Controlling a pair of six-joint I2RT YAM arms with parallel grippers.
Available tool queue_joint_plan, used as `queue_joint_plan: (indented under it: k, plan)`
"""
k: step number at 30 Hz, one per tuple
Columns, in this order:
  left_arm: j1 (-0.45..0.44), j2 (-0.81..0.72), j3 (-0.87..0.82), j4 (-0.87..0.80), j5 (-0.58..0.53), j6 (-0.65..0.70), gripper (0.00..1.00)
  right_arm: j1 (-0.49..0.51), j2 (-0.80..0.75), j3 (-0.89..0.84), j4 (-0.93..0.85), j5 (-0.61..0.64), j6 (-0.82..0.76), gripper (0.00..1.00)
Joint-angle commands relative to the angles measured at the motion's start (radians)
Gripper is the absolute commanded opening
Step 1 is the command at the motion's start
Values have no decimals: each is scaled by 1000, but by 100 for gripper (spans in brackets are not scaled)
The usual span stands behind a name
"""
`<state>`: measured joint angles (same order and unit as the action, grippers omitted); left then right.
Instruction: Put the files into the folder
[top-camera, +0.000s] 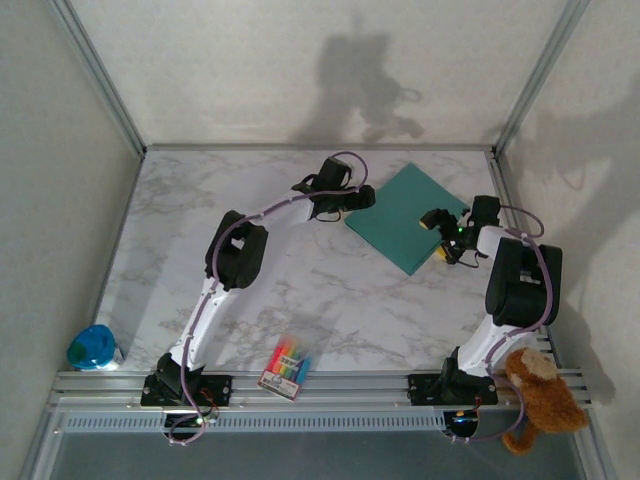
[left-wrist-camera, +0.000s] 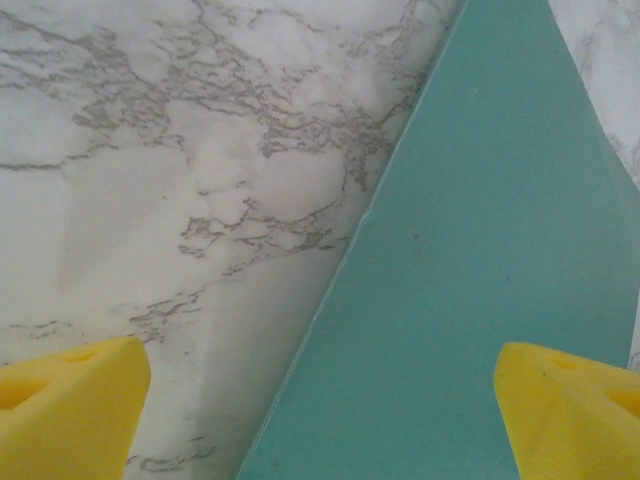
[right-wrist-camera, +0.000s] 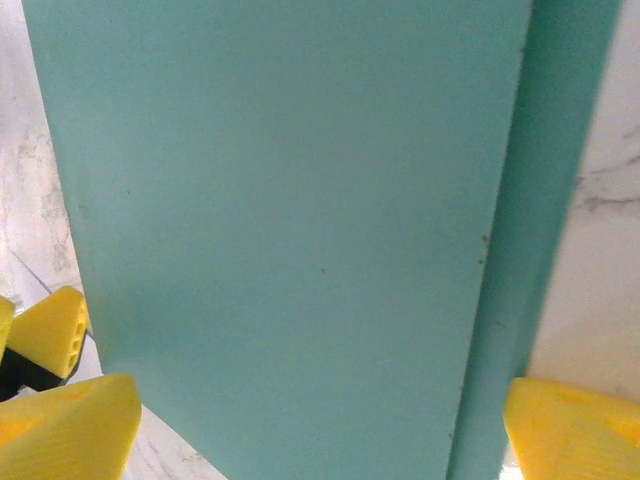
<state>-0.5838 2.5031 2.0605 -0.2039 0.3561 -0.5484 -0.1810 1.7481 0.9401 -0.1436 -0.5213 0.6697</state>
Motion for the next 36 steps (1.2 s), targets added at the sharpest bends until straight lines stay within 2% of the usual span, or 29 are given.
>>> queue_joint_plan:
  k: [1, 23, 36]
  plan:
    - [-9, 34, 50, -37, 51, -9, 86, -8, 16, 32, 12, -29, 0, 94]
    - [-23, 56, 62, -41, 129, -20, 80, -6, 72, 60, 8, -44, -11, 94]
    - [-37, 51, 64, -33, 168, -14, 80, 29, 74, 74, 5, -81, -28, 93]
